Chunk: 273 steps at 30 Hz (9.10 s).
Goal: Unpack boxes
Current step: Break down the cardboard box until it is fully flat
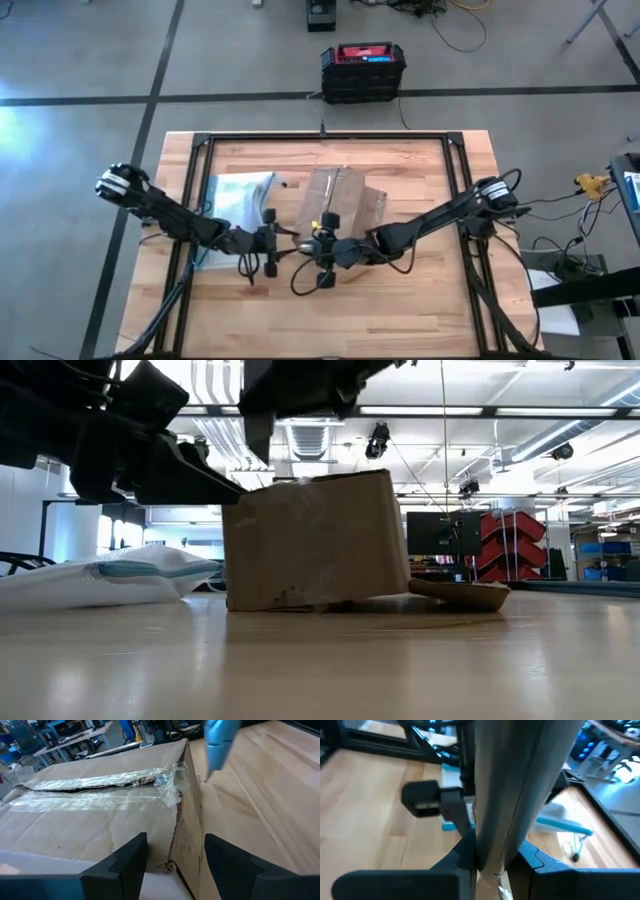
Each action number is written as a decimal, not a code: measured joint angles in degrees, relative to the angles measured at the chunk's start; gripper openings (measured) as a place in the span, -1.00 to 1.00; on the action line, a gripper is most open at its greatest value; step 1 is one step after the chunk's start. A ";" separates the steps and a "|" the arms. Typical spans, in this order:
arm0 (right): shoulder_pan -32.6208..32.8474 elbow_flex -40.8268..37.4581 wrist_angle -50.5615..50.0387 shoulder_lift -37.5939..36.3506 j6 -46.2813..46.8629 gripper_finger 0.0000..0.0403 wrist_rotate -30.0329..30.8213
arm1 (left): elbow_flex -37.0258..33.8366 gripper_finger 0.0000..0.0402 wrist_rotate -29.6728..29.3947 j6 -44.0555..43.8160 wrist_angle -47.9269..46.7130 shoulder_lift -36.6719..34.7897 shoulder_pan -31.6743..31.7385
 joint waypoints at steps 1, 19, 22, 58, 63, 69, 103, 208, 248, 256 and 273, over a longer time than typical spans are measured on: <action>-0.12 0.01 0.50 0.26 -0.14 -0.75 0.34 | -0.15 -0.09 0.22 -0.40 -0.03 -0.15 0.02; -0.24 -0.77 -1.44 0.60 -3.54 -0.75 3.05 | -0.42 -0.08 0.37 -1.85 -0.75 -1.11 0.05; -0.24 -0.36 -1.29 0.41 -4.14 -0.75 3.05 | -0.42 -0.09 0.37 -1.87 -0.75 -1.11 0.05; 3.95 -1.81 -16.18 -7.15 3.77 -0.75 7.38 | -0.46 -0.15 0.18 -2.06 -2.22 -1.11 0.02; 2.42 -1.99 -9.52 -5.61 -0.09 -0.75 3.22 | -0.57 -0.19 0.25 -0.80 -0.79 -1.03 0.09; -0.68 -2.03 -3.89 -3.01 -5.42 -0.75 0.60 | 0.82 -0.17 0.40 0.81 -2.01 -1.98 0.09; -3.48 -3.41 -11.49 -5.36 -7.47 -0.75 -4.41 | 6.97 -0.19 -0.41 3.42 -6.62 4.33 1.20; 38.75 -16.15 -66.66 -25.83 67.08 -0.75 -1.33 | 72.37 0.02 -29.75 -5.86 -34.33 43.50 -10.16; 38.75 -16.13 -63.86 -25.85 67.85 -0.75 0.18 | 72.26 -0.16 -27.54 -0.12 -41.29 43.76 -4.12; 38.75 -16.15 -63.88 -25.85 67.80 -0.75 1.59 | 72.26 -0.19 -25.66 0.80 -41.21 43.69 -2.95; 38.75 -16.20 -63.84 -25.85 68.88 -0.75 1.58 | 73.81 -0.20 -26.08 7.44 -42.44 42.49 -2.12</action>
